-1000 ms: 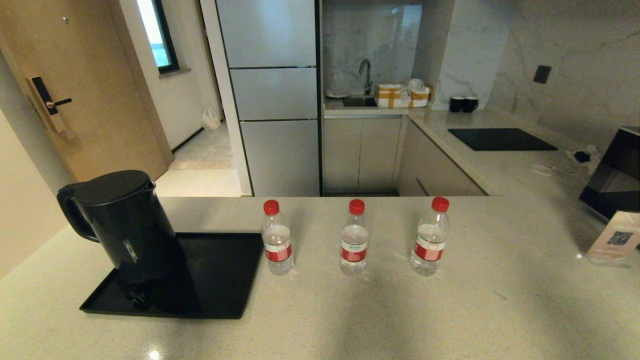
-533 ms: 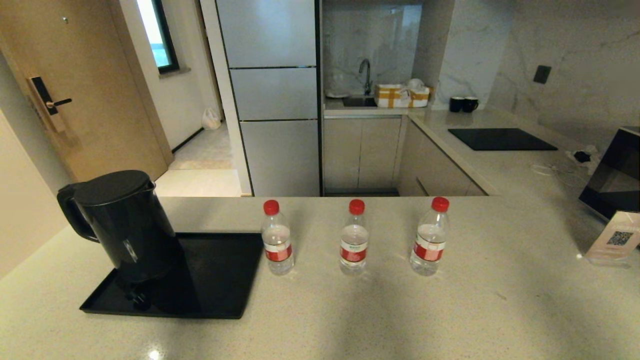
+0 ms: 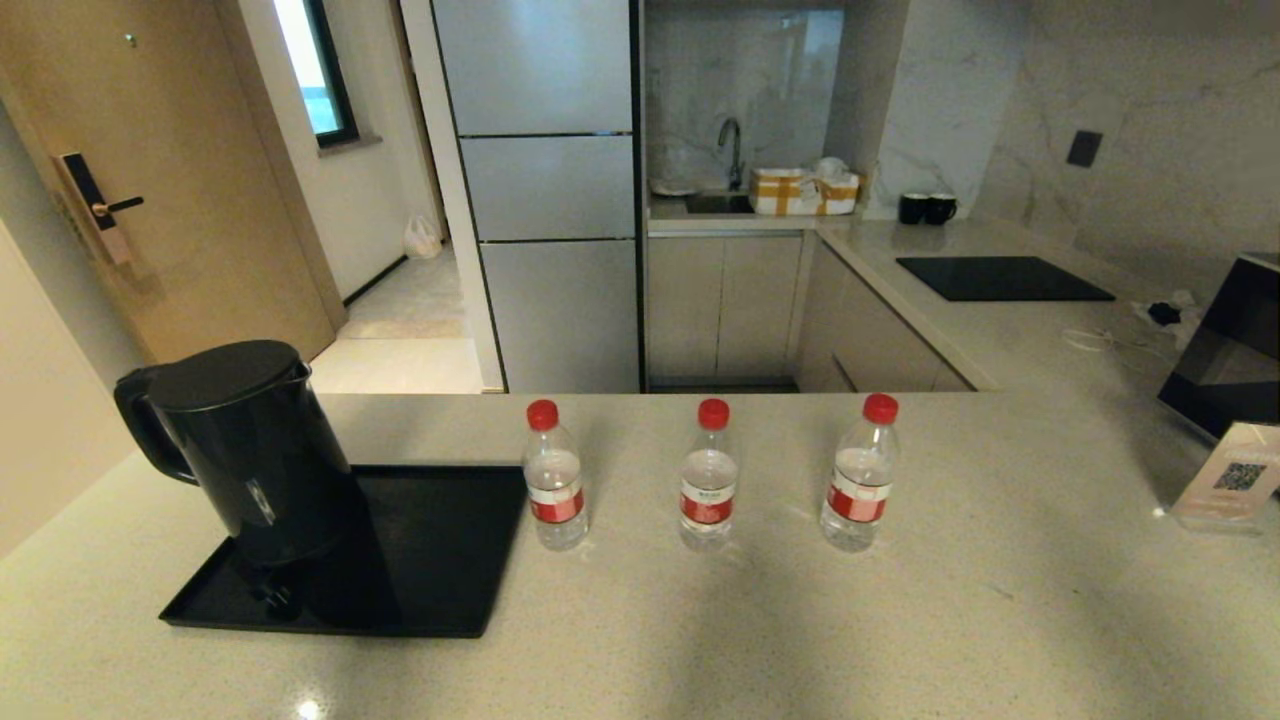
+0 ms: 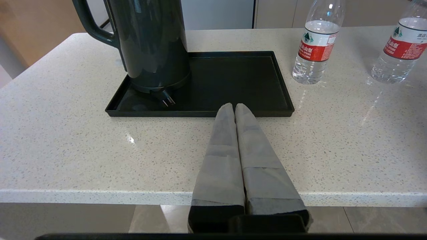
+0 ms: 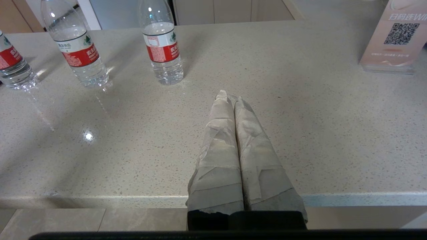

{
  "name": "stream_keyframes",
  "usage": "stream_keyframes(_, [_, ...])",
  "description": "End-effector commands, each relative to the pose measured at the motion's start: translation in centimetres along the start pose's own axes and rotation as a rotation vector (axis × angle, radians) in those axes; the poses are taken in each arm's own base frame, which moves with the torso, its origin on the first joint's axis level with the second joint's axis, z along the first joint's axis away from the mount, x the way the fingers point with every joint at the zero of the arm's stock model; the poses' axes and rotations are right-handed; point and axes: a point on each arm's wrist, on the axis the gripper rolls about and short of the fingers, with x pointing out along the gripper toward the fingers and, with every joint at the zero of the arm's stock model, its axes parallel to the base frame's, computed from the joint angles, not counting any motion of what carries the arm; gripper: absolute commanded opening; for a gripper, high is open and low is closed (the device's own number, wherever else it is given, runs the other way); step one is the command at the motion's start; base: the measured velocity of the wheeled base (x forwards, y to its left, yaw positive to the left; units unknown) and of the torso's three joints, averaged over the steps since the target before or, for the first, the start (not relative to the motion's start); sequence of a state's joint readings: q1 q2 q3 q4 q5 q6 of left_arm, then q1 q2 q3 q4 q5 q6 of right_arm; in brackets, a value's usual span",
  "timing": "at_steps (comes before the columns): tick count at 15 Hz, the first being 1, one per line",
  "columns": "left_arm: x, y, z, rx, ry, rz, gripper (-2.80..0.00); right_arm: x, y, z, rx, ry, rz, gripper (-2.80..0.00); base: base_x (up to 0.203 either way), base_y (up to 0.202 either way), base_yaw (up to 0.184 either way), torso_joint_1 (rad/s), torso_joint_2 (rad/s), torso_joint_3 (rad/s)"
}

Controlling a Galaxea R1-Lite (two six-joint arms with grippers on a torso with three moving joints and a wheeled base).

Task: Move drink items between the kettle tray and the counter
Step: Pick up the bottled water

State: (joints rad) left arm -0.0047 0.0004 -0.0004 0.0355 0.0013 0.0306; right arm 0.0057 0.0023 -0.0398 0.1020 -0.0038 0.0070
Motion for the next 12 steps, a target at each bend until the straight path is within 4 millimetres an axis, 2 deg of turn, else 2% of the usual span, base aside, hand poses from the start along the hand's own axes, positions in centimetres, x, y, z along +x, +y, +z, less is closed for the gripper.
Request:
stream_keyframes(1, [0.0, 0.0, 0.0, 0.0, -0.002, 0.0, -2.8, 0.0, 0.0, 0.0, 0.001, 0.003, 0.0, -2.8, 0.0, 0.0, 0.0, 0.0, 0.0, 0.0])
stream_keyframes(7, [0.0, 0.0, 0.0, 0.0, -0.001, 0.0, -2.8, 0.0, 0.0, 0.1, -0.008, -0.001, 0.0, -2.8, 0.0, 0.0, 0.0, 0.0, 0.0, 0.0])
stream_keyframes(8, [0.0, 0.0, 0.0, 0.0, -0.002, 0.0, -2.8, -0.1, 0.0, 0.6, -0.004, -0.011, 0.006, -2.8, 0.0, 0.0, 0.0, 0.0, 0.0, 0.0])
stream_keyframes(10, [0.0, 0.0, 0.0, 0.0, -0.001, 0.0, -2.8, -0.4, 0.2, 3.9, 0.056, -0.027, 0.067, -2.8, 0.0, 0.0, 0.0, 0.0, 0.0, 0.0])
stream_keyframes(12, [0.0, 0.0, 0.0, 0.0, -0.002, 0.0, -2.8, 0.7, 0.4, 6.6, 0.142, 0.063, 0.154, -2.8, 0.0, 0.0, 0.0, 0.0, 0.0, 0.0])
